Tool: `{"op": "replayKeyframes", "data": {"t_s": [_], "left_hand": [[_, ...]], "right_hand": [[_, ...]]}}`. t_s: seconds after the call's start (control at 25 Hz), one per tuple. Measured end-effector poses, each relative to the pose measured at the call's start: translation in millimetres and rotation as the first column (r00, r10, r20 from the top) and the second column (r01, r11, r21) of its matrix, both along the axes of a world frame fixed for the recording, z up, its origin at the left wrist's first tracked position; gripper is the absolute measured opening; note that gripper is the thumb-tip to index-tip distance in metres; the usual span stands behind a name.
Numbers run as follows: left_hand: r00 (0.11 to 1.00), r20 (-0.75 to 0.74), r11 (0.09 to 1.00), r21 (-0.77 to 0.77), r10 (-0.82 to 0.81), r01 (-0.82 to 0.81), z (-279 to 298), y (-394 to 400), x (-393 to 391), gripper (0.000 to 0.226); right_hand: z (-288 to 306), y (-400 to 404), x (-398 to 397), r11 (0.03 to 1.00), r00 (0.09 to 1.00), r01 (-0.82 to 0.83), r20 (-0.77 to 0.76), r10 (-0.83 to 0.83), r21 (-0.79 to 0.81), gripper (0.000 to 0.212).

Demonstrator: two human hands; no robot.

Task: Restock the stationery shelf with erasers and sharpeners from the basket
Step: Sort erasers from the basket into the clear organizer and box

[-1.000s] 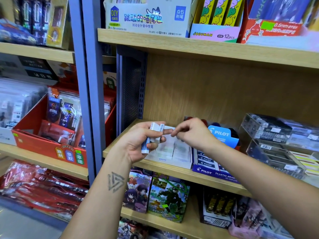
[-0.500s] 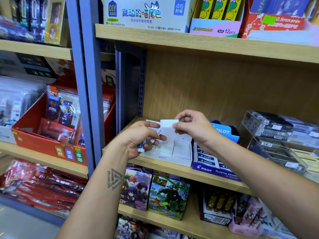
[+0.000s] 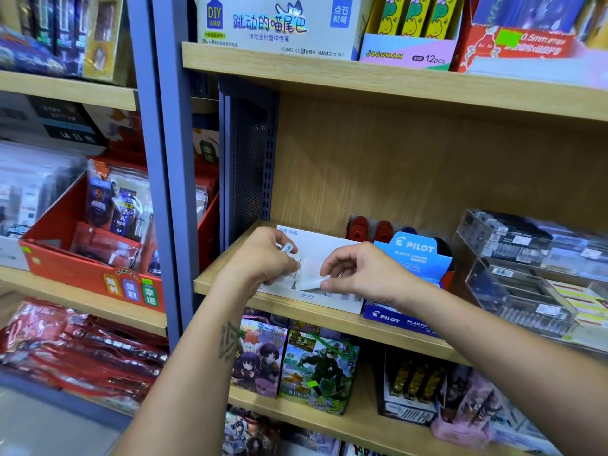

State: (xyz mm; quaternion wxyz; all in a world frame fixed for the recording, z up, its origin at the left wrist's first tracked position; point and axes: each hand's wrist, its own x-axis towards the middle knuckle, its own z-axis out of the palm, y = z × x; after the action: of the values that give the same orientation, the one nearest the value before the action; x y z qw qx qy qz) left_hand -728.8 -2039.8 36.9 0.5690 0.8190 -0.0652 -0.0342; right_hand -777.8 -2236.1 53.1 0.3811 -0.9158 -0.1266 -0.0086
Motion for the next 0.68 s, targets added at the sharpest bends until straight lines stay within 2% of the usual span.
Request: {"op": "replayKeyframes", "data": {"t_s": [0.12,0.24,0.36,0.44,0.48,0.56,0.6,0.68], "left_hand": [[0.999,0.018,0.989,0.142,-0.034,0.031,-5,0,0,0.031],[0.998,0.037,0.98,0.194,-0.042,0.034,-8,1,6,0.031],[0.999,0.035,0.979,0.203,-0.025,0.018,-9,0,9,0.03],[0.999,0.033,0.981,0.195,0.01,-0.016,-6,-3,8,0.027],[0.999,0.03,0.988,0.154,0.027,-0.031,-2,-5,5,0.026],[0.999,-0.02,0.998,-0.052,-0.032,0.031,10,-11,-7,0.027],[0.99,-0.054,0.976,-0.182,-0.128,0.116,16,-15,-16,0.027],[0.933,-0.071,0.875,-0.376,-0.353,0.303,26,-25,-37,0.021]], "right_hand": [[-6,0,0,0.99,0.993,-0.005,0.116,0.021,-0.139,0.017],[-9,3,-1,0.957,0.979,0.049,0.205,0.011,-0.285,0.016],[-11,2,-2,0.923,0.974,0.026,0.218,0.064,-0.385,0.014],[-7,-1,-2,0.901,0.981,-0.02,0.164,0.101,-0.433,0.016],[-3,-3,-3,0.898,0.985,-0.036,0.134,0.105,-0.439,0.017],[10,-10,-6,0.931,0.986,-0.005,0.156,0.067,-0.365,0.023],[17,-15,-9,0.963,0.983,0.037,0.185,0.013,-0.269,0.027],[34,-31,-21,0.998,0.985,0.057,0.163,-0.054,-0.014,0.039]]}}
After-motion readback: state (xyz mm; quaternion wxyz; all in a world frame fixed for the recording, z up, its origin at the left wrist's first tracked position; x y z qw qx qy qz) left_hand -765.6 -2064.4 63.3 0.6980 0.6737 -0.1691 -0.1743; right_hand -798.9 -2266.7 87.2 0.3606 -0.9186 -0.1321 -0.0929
